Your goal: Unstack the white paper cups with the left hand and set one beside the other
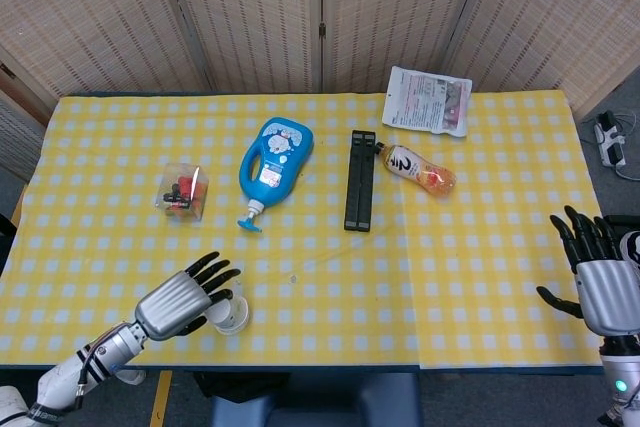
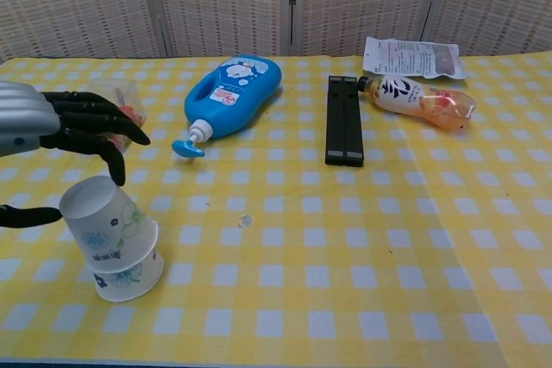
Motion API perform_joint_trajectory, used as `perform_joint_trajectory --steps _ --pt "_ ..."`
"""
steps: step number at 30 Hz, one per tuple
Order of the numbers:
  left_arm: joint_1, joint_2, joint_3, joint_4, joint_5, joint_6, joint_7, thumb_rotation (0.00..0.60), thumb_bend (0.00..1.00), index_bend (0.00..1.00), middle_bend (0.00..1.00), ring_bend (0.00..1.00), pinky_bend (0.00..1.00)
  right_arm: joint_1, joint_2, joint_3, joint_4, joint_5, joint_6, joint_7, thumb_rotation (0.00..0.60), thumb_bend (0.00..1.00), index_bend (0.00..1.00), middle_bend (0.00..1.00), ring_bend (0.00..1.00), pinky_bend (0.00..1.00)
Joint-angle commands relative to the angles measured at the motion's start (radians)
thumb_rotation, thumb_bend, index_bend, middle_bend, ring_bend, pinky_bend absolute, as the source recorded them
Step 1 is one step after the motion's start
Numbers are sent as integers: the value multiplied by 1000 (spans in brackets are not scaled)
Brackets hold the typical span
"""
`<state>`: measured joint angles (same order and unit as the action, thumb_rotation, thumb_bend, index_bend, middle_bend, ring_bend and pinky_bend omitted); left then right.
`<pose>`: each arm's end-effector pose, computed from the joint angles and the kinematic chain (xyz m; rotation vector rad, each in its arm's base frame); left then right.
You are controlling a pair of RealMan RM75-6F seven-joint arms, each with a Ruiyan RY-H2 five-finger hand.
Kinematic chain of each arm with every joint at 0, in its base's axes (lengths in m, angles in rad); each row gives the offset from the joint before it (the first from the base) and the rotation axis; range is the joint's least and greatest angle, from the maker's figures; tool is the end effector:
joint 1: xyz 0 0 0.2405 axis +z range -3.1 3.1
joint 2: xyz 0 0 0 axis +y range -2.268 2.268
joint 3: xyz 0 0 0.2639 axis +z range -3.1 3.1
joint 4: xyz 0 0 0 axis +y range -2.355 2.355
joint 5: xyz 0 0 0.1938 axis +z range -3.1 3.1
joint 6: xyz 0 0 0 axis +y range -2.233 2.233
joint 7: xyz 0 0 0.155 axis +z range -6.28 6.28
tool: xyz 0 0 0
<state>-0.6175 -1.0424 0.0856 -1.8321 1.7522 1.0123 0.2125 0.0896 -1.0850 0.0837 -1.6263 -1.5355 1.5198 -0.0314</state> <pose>-0.1690 0.2507 0.0924 -2.3169 -0.5398 -0.8473 -0.2995 -0.1986 0.1947 1.3945 -0.7950 0.9366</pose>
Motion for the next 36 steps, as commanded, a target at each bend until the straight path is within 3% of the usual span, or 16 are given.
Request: perform_joint_trajectory --steps 1,17,28,36 --pt "5 35 -7 -25 17 37 -33 600 445 385 141 94 0 0 -1 -1 2 1 -1 3 600 146 0 0 54 0" --pt "55 135 -17 -31 8 115 -85 600 446 385 144 95 0 -3 1 -4 1 -8 6 5 600 146 0 0 54 0" --pt "86 97 -18 41 -80 71 -45 600 446 390 145 97 0 1 -3 -6 -4 -15 3 -1 600 146 0 0 55 0" --pt "118 54 12 77 -92 51 -16 600 446 391 145 98 0 1 -5 -7 3 -13 -1 6 600 146 0 0 54 0"
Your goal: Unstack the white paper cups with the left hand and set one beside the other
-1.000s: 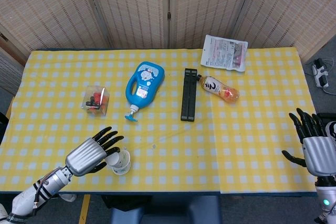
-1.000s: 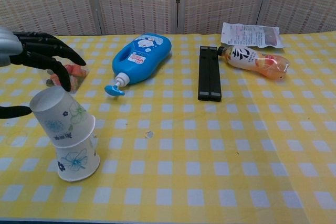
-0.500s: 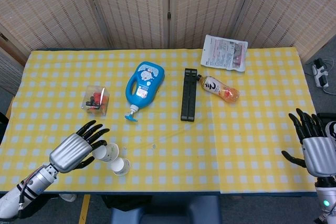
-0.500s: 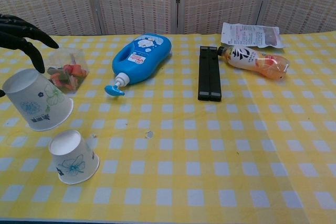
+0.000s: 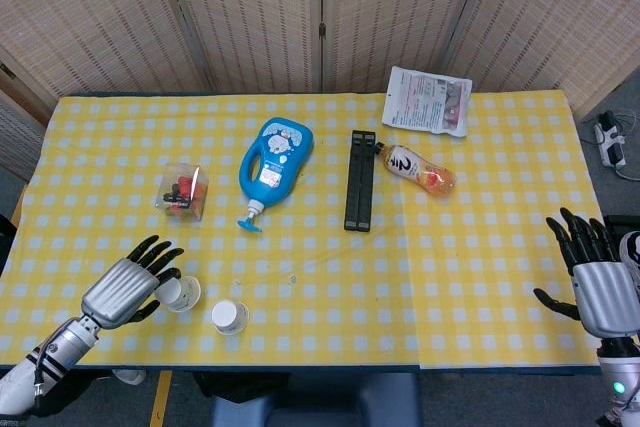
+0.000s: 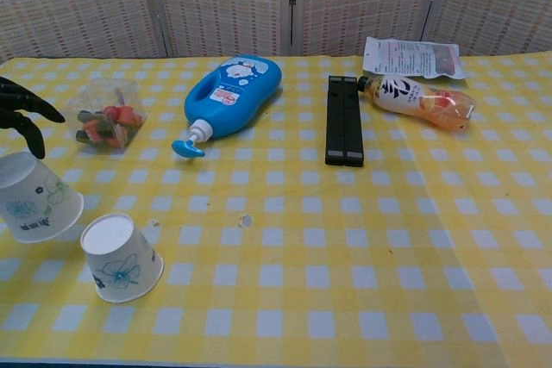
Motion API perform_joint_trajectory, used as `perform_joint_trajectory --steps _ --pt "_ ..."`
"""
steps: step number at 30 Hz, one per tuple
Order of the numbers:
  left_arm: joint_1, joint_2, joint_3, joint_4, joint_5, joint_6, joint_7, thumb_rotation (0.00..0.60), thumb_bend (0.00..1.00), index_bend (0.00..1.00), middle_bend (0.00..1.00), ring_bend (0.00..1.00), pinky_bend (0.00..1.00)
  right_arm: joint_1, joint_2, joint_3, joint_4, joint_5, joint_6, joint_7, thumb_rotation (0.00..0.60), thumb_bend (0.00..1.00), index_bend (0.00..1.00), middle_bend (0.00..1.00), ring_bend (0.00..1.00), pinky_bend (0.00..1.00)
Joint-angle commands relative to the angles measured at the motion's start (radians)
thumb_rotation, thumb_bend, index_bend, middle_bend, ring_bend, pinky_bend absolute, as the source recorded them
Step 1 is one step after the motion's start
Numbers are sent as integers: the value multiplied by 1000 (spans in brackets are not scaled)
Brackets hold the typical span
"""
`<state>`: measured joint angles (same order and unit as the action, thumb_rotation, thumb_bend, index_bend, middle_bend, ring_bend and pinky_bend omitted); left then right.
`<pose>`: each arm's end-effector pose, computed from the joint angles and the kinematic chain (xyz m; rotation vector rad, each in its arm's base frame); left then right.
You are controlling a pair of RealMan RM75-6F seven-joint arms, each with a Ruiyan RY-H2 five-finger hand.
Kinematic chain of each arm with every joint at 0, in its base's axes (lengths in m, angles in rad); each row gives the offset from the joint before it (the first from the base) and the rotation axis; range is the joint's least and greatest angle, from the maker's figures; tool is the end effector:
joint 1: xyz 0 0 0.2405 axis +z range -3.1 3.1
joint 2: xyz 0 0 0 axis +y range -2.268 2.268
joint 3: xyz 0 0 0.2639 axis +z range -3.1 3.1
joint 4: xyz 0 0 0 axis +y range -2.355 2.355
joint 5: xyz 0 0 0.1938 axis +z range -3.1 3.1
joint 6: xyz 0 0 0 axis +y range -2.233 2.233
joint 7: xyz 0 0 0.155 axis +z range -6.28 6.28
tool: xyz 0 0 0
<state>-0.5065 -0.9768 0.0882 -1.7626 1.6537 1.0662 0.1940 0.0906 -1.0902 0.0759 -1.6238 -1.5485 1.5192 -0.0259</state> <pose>-0.2254 0.2527 0.1275 -2.1238 -0.6494 -0.6970 -0.2985 -0.1974 0.1912 1.4084 -0.8014 0.9443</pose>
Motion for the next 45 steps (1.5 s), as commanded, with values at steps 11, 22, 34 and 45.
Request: perform_joint_trajectory --steps 11,22,34,45 --pt "25 -85 36 40 56 -6 45 600 446 394 147 104 0 8 -3 0 1 2 -13 -1 600 145 0 0 53 0" --pt "23 -126 29 59 57 -13 66 600 445 393 147 104 0 1 0 -1 4 11 -9 6 600 146 0 0 54 0" --pt "24 -130 31 48 40 -29 95 600 443 353 147 95 0 3 -1 0 9 13 -13 11 600 145 0 0 54 0" --pt "22 -77 5 2 -10 -10 -20 600 441 185 133 71 0 3 0 1 12 11 -10 16 600 145 0 0 55 0"
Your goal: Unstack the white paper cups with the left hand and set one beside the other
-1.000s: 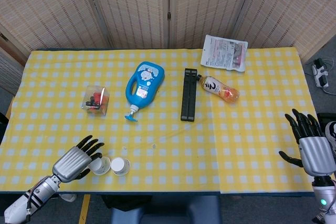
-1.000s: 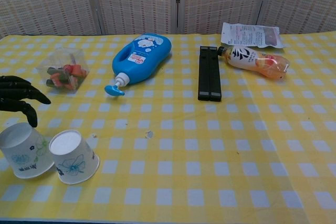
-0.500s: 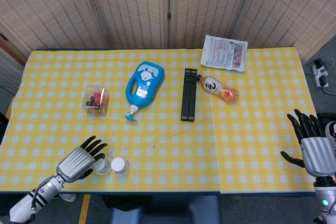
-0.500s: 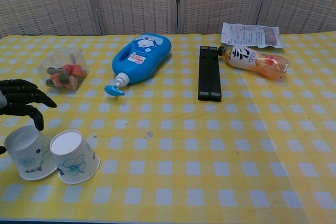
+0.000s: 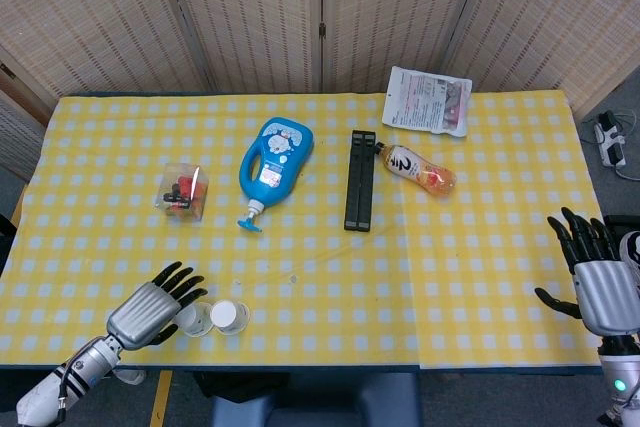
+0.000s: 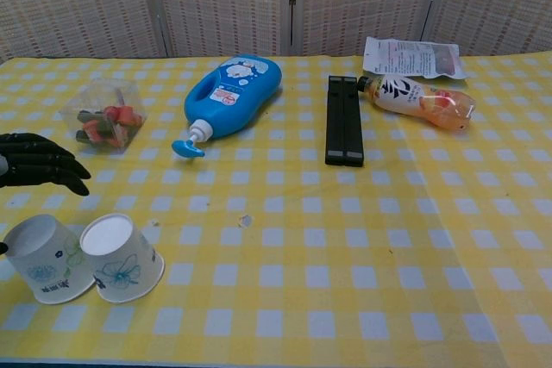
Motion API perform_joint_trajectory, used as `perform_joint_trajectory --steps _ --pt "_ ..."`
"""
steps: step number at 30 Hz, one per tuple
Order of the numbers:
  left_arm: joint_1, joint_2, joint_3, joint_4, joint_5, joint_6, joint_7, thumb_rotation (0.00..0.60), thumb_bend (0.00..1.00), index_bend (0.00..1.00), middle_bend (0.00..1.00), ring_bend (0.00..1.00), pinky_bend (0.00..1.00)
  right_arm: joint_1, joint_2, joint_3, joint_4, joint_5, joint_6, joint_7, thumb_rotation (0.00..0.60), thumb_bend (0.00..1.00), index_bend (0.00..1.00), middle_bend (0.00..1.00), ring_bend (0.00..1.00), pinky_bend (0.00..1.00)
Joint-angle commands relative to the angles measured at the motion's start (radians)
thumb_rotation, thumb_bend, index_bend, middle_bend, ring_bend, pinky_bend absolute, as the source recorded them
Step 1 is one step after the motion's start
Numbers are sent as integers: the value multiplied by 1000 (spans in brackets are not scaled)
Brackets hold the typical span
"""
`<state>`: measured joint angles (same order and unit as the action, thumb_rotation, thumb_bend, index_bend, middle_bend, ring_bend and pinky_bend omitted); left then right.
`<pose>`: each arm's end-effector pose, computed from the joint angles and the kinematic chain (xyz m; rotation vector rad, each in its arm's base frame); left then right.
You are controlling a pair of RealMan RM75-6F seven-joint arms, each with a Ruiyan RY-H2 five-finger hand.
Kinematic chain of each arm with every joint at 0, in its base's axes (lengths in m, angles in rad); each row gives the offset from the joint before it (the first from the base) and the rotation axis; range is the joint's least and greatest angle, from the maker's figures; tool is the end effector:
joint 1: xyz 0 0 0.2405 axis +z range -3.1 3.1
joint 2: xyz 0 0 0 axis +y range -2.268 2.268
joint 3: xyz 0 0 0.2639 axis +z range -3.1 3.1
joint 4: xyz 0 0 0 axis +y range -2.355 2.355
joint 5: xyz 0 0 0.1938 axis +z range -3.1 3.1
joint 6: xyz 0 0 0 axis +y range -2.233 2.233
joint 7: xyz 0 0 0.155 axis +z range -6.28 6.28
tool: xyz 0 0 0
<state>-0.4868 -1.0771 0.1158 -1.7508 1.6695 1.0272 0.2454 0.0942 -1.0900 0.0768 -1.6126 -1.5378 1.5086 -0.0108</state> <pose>-0.2279 0.2340 0.0891 -2.2009 -0.6960 -0.6843 -0.3019 -0.1991 0.1916 1.4049 -0.8137 0.9385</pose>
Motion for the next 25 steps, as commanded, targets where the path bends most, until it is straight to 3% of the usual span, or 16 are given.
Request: perform_joint_trajectory --steps 1,7,12,18,25 --pt "5 30 -33 -6 -32 45 -94 600 442 182 132 71 0 -1 0 0 1 1 1 3 600 146 0 0 55 0" --pt "48 36 -126 69 -143 172 -202 600 445 178 132 72 0 -4 5 0 4 6 2 11 600 146 0 0 54 0" --pt "109 -1 -182 160 -235 290 -159 600 444 179 132 71 0 -4 10 1 15 12 -5 51 600 145 0 0 60 0" --pt "185 -13 -171 204 -281 348 -181 600 445 183 132 71 0 7 18 -2 21 7 -28 103 600 147 0 0 66 0" --pt "282 -13 -138 219 -254 452 -204 600 445 189 132 72 0 11 15 -5 26 -15 -19 141 600 145 0 0 76 0"
